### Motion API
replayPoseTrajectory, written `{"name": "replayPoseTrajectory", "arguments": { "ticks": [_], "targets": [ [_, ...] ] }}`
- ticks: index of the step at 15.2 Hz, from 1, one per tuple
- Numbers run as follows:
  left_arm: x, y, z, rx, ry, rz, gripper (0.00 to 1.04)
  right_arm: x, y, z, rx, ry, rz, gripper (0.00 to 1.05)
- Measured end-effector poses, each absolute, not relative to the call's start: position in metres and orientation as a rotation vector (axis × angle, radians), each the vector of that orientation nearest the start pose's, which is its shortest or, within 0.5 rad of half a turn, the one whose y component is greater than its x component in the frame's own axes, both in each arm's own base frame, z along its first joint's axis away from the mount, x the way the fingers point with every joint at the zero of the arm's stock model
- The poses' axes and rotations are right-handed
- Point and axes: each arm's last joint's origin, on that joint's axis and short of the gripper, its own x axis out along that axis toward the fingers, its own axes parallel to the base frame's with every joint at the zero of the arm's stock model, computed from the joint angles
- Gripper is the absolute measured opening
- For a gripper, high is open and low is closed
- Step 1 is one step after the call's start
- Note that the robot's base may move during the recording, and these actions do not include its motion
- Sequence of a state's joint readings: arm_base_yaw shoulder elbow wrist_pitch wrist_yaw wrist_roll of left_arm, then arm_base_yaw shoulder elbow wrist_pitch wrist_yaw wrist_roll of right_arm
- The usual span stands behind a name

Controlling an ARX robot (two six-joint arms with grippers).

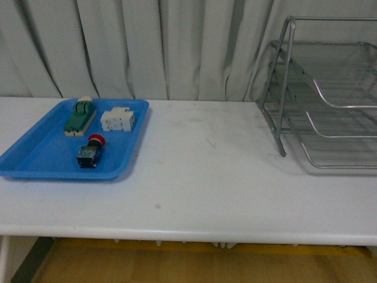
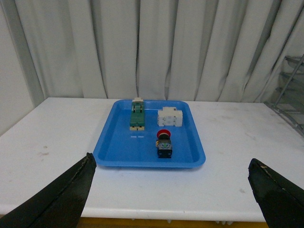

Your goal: Place button on rack with both arms

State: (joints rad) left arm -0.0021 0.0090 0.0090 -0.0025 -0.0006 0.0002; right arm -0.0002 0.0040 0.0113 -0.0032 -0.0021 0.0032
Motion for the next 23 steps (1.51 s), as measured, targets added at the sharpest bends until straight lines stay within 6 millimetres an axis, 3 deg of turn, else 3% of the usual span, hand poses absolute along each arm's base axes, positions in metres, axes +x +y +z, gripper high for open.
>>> {"name": "replayPoseTrajectory", "arguments": {
  "ticks": [19,21,23],
  "targets": [
    [0.098,0.000,0.166,0.000,0.002,-0.002,0.98,0.097,0.000,0.167,0.003,-0.004,0.002,0.98],
    [0.098,0.000,0.166,0.000,0.002,-0.002,0.98,0.102,-0.004,0.166,0.068,0.090,0.110,0.98],
    [0.098,0.000,0.166,0.000,0.002,-0.002,0.98,0.126,-0.023,0.194,0.168,0.072,0.181,0.98]
  ]
}}
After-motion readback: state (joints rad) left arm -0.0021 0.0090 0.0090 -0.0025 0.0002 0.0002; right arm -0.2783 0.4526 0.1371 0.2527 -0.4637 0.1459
